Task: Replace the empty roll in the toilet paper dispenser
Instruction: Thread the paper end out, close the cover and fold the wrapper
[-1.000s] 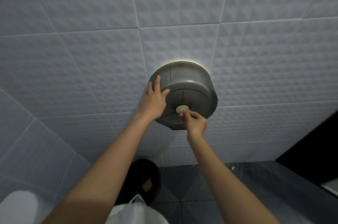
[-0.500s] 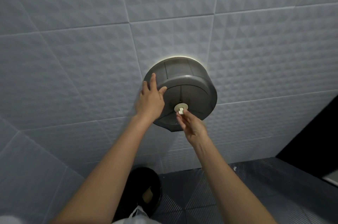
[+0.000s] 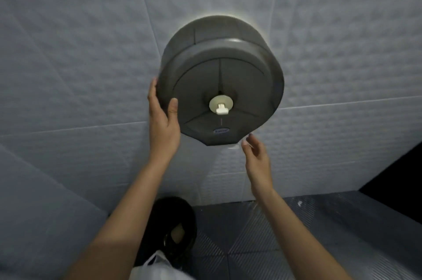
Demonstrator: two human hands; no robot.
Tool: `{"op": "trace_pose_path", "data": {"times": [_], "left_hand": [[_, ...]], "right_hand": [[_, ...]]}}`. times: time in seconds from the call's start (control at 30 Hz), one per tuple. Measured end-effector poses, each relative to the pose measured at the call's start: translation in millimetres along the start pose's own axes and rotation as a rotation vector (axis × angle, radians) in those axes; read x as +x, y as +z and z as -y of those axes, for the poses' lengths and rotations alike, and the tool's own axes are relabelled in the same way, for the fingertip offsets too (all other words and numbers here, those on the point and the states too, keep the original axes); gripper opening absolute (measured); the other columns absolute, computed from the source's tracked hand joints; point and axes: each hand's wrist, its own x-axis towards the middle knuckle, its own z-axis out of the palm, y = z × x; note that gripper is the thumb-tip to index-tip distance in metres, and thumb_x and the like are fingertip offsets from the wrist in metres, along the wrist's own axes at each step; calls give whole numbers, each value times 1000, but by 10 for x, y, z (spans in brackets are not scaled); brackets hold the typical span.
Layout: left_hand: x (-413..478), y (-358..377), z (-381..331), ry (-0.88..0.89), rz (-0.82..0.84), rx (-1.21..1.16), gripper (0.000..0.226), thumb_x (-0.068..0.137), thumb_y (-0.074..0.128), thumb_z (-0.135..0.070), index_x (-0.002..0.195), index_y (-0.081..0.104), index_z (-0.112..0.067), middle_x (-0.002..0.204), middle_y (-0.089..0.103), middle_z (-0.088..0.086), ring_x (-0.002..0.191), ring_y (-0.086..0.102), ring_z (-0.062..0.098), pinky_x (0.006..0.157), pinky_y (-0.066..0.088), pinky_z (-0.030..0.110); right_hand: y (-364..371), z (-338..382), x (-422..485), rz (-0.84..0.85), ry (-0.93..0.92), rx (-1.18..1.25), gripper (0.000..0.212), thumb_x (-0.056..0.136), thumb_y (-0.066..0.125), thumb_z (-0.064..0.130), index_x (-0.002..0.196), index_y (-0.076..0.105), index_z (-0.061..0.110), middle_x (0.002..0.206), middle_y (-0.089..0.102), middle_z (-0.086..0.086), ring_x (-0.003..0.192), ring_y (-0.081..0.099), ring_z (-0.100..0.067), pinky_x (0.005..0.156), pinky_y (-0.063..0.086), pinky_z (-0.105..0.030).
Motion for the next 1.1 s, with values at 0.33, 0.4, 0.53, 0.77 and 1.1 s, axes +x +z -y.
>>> {"op": "trace_pose_path", "data": {"times": [0.33,0.4,0.53,0.77,1.1], "left_hand": [[-233,239,429,-98,-25,-278,52,101,40,-24,147,16,-23,141,45,-8,107,55,-14,83,58,34],[-220,245,446,-80,-26,-301,50,102,40,-22,146,17,-21,135,47,-10,103,56,-16,81,59,30],[-222,250,455,-51,-17,-314,49,102,39,-22,146,17,-21,136,47,-8,100,58,-17,77,59,25],[-216,245,482,-58,-15,-321,50,101,40,-23,146,18,-22,141,46,-1,98,60,-16,74,59,24],[-302,202,505,-94,-16,-309,49,100,45,-26,144,25,-26,142,47,0,107,60,-9,75,58,22]], "right_hand": [[58,-671,379,201,-6,258,67,87,67,12,145,35,22,124,55,-4,89,69,-20,84,56,-31],[125,-715,427,221,-9,411,63,86,66,5,141,40,19,95,63,-9,83,70,-19,83,56,-30],[234,-692,509,145,27,563,26,87,63,0,110,60,11,72,62,-9,73,71,-16,77,58,-26],[201,-829,528,53,45,467,7,87,66,8,81,69,7,70,66,-7,64,64,-11,68,57,-22],[69,-1243,389,-48,186,433,3,87,65,5,86,66,2,74,64,-9,60,64,-7,63,57,-19]]}}
